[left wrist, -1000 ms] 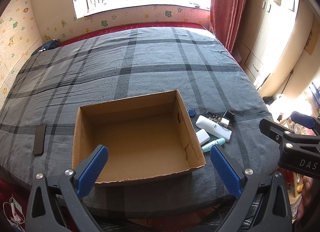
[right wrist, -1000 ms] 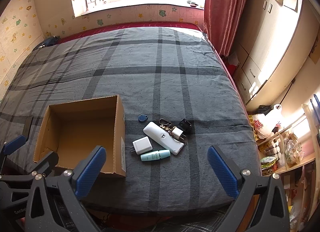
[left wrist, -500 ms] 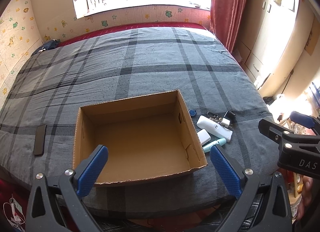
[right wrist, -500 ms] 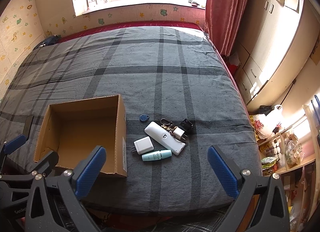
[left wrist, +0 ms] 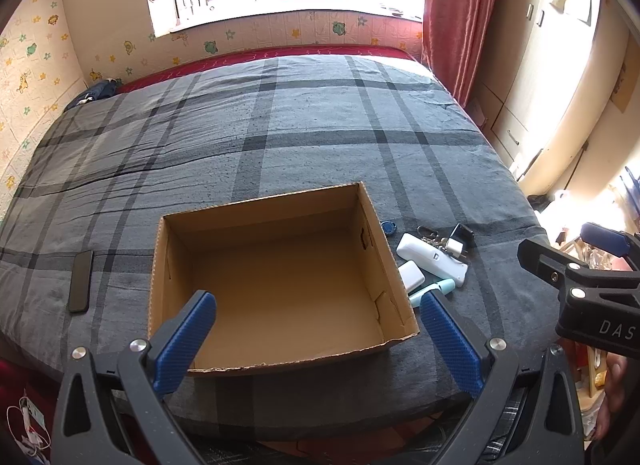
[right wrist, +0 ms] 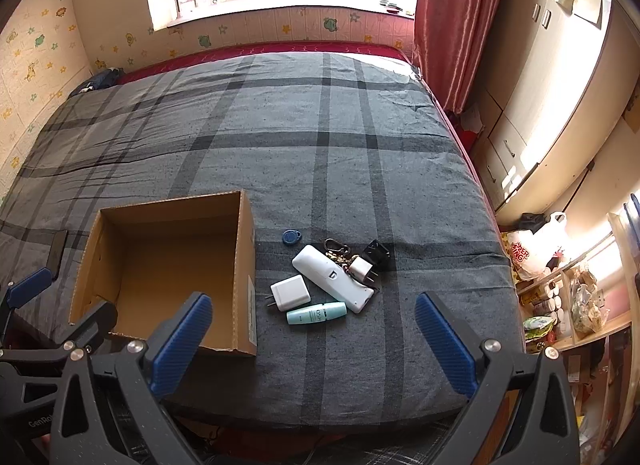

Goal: Organize rigid objects

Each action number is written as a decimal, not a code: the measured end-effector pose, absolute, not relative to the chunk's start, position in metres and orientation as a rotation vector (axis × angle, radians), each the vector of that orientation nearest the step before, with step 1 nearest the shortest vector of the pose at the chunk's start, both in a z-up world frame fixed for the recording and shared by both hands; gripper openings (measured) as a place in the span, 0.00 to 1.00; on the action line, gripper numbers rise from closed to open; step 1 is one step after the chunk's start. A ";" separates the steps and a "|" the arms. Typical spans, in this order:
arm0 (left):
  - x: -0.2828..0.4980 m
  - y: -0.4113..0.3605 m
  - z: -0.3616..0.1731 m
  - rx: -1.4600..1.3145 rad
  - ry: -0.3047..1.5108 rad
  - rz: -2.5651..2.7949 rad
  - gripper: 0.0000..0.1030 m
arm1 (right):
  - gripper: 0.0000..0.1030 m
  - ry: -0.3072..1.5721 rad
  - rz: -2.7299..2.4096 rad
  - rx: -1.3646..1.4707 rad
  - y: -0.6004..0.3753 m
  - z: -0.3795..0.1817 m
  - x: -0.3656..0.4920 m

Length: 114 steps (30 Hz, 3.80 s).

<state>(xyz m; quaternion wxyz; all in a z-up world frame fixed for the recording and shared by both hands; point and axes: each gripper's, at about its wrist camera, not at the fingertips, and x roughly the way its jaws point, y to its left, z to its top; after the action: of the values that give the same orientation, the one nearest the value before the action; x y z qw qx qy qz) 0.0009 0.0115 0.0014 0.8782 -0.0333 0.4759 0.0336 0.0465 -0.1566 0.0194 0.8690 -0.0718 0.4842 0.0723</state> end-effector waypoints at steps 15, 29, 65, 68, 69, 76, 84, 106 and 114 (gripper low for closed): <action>0.003 0.014 0.001 -0.070 0.991 0.071 1.00 | 1.00 1.014 0.150 -0.151 -0.156 0.020 0.049; 0.004 0.014 0.001 -0.068 0.992 0.070 1.00 | 1.00 1.015 0.143 -0.143 -0.157 0.020 0.051; 0.025 0.153 -0.079 -0.127 1.107 0.233 1.00 | 1.00 1.110 0.131 -0.145 -0.151 -0.023 0.085; 0.027 0.167 -0.095 -0.141 1.131 0.251 1.00 | 1.00 1.122 0.120 -0.142 -0.152 -0.028 0.089; 0.027 0.171 -0.100 -0.147 1.135 0.252 1.00 | 1.00 1.125 0.117 -0.142 -0.152 -0.029 0.091; 0.027 0.194 -0.133 -0.190 1.162 0.253 1.00 | 1.00 1.152 0.102 -0.143 -0.153 -0.040 0.096; 0.027 0.206 -0.155 -0.192 1.166 0.248 1.00 | 1.00 1.177 0.100 -0.148 -0.152 -0.051 0.096; 0.026 0.203 -0.174 -0.095 1.154 0.238 0.10 | 1.00 1.180 0.098 -0.162 -0.151 -0.057 0.091; 0.027 0.202 -0.174 -0.098 1.144 0.242 0.10 | 1.00 1.174 0.101 -0.164 -0.150 -0.055 0.090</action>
<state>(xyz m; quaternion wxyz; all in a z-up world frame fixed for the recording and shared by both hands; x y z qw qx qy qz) 0.0268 0.2021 -0.1741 0.8328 -0.0463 0.5397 0.1140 0.0905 -0.1500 -0.0551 0.8284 -0.0772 0.5528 0.0474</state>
